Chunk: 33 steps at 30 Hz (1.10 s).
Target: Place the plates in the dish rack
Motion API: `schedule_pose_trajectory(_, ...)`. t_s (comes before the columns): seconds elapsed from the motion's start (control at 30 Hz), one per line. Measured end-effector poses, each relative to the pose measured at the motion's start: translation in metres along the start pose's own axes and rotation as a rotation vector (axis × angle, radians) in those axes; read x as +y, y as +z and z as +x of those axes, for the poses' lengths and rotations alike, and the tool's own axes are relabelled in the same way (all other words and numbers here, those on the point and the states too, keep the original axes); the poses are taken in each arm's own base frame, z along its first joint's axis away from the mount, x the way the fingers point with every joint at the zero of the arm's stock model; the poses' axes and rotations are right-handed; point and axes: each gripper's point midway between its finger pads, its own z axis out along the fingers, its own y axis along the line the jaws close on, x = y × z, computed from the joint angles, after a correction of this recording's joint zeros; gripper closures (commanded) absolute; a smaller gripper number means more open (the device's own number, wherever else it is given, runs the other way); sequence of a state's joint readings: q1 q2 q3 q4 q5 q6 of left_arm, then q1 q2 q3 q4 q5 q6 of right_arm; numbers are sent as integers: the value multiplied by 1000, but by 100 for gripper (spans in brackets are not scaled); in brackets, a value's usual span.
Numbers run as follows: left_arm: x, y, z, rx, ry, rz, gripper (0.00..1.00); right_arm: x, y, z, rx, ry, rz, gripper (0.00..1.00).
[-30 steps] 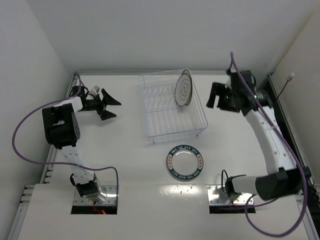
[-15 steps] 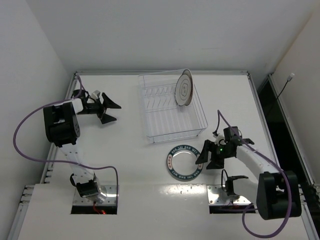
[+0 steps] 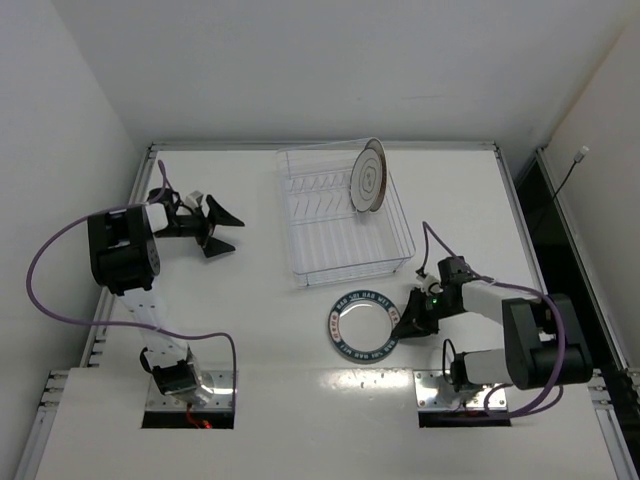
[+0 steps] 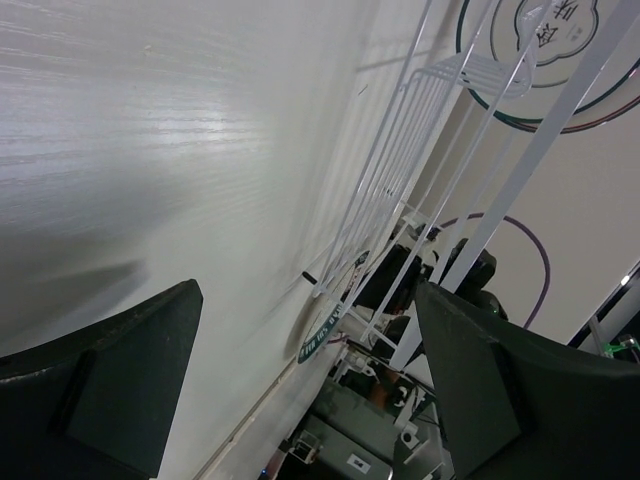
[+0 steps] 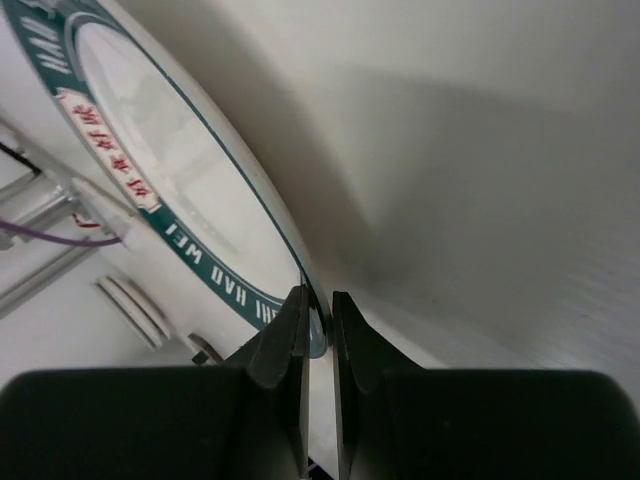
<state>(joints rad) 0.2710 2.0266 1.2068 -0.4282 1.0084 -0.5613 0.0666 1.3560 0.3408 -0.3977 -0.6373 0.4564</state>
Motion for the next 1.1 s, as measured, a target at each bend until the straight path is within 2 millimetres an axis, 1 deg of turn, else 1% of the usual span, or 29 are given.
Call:
schedule_pose_trajectory(0.13, -4, -2, -1, -8, 14, 4, 14, 10, -5, -5, 2, -5, -19, 100)
schedule_pose_trajectory(0.2, -6, -3, -1, -11, 19, 6, 14, 15, -13, -9, -12, -14, -7, 100)
schedule_pose_trajectory(0.27, -8, -4, -2, -15, 27, 8, 14, 25, -27, -18, -53, -45, 0, 100)
schedule_pose_trajectory(0.3, -8, -4, -2, -18, 33, 13, 14, 32, -35, -24, -82, -65, 6, 100)
schedule_pose_trajectory(0.4, -12, -5, 2, -26, 35, 35, 14, 60, -66, -43, -184, -150, -3, 100)
schedule_pose_trajectory(0.6, -20, -7, 2, -46, 40, 61, 14, 119, -132, -51, -347, -288, -65, 100)
schedule_pose_trajectory(0.7, -23, -8, 0, -53, 52, 72, 14, 149, -163, -59, -425, -349, -93, 100)
schedule_pose_trajectory(0.77, -24, -8, 0, -54, 52, 76, 14, 164, -180, -69, -456, -367, -93, 100)
schedule_pose_trajectory(0.83, -25, -8, 0, -52, 48, 79, 14, 181, -198, -88, -504, -387, -81, 100)
schedule_pose_trajectory(0.87, -25, -8, 0, -53, 48, 80, 14, 187, -206, -101, -532, -390, -66, 100)
schedule_pose_trajectory(0.93, -25, -8, 0, -53, 47, 81, 14, 194, -217, -126, -581, -391, -24, 100)
schedule_pose_trajectory(1.0, -25, -8, 0, -52, 47, 83, 14, 197, -223, -155, -635, -387, 27, 100)
schedule_pose_trajectory(1.1, -22, -7, 2, -49, 41, 82, 14, 193, -223, -185, -679, -363, 109, 100)
